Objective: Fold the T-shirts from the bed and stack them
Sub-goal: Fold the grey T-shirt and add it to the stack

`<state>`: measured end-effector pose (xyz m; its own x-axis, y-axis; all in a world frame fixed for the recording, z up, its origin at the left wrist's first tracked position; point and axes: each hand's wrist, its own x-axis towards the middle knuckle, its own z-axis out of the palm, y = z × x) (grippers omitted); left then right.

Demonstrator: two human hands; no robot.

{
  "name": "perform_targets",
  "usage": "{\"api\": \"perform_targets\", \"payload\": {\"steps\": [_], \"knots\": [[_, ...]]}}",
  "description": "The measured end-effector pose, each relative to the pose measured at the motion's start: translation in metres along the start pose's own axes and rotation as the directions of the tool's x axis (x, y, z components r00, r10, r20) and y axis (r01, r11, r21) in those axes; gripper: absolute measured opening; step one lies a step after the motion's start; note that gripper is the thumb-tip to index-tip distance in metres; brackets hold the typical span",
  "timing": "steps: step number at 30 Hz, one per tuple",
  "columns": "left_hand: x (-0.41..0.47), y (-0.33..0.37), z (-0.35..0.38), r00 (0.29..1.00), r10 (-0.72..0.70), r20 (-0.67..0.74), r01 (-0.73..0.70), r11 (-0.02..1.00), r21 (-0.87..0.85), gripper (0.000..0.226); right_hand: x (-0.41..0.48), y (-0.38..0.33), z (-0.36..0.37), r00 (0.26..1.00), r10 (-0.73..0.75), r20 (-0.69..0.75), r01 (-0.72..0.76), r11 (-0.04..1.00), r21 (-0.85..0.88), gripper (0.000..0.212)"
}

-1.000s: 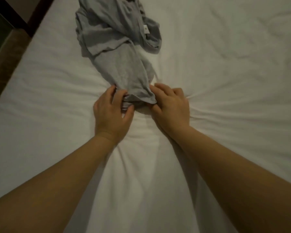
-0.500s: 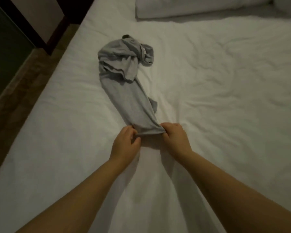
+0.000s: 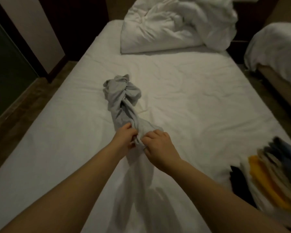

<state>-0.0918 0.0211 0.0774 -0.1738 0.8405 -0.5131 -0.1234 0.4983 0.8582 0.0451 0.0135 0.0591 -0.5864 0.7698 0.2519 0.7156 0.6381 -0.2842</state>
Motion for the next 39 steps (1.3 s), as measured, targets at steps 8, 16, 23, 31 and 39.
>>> {"api": "perform_targets", "payload": {"steps": [8, 16, 23, 31, 39], "knots": [[-0.210, -0.045, 0.016, 0.965, 0.156, 0.211, -0.175, 0.982, 0.075, 0.028, -0.145, -0.092, -0.089, 0.951, 0.311, -0.005, -0.240, 0.743, 0.625, 0.028], [-0.268, -0.093, 0.001, 0.924, -0.111, 0.367, -0.181, 0.719, 0.671, 0.028, -0.230, -0.087, -0.099, 0.837, 0.544, 0.069, -0.509, 0.725, 0.464, 0.026], [-0.236, -0.097, -0.002, 0.987, 0.019, 0.161, -0.117, 0.773, 0.624, 0.014, -0.216, -0.077, -0.081, 0.827, 0.546, 0.136, -0.551, 0.736, 0.394, 0.023], [-0.133, -0.084, 0.007, 0.992, 0.128, 0.000, -0.081, 0.630, 0.772, 0.016, -0.130, -0.028, -0.036, 0.808, 0.541, 0.233, -0.587, 0.771, 0.245, 0.027], [-0.020, -0.075, 0.011, 0.974, 0.198, -0.107, -0.063, 0.697, 0.714, 0.038, -0.051, 0.032, 0.043, 0.749, 0.590, 0.299, -0.658, 0.715, 0.236, 0.044]]}}
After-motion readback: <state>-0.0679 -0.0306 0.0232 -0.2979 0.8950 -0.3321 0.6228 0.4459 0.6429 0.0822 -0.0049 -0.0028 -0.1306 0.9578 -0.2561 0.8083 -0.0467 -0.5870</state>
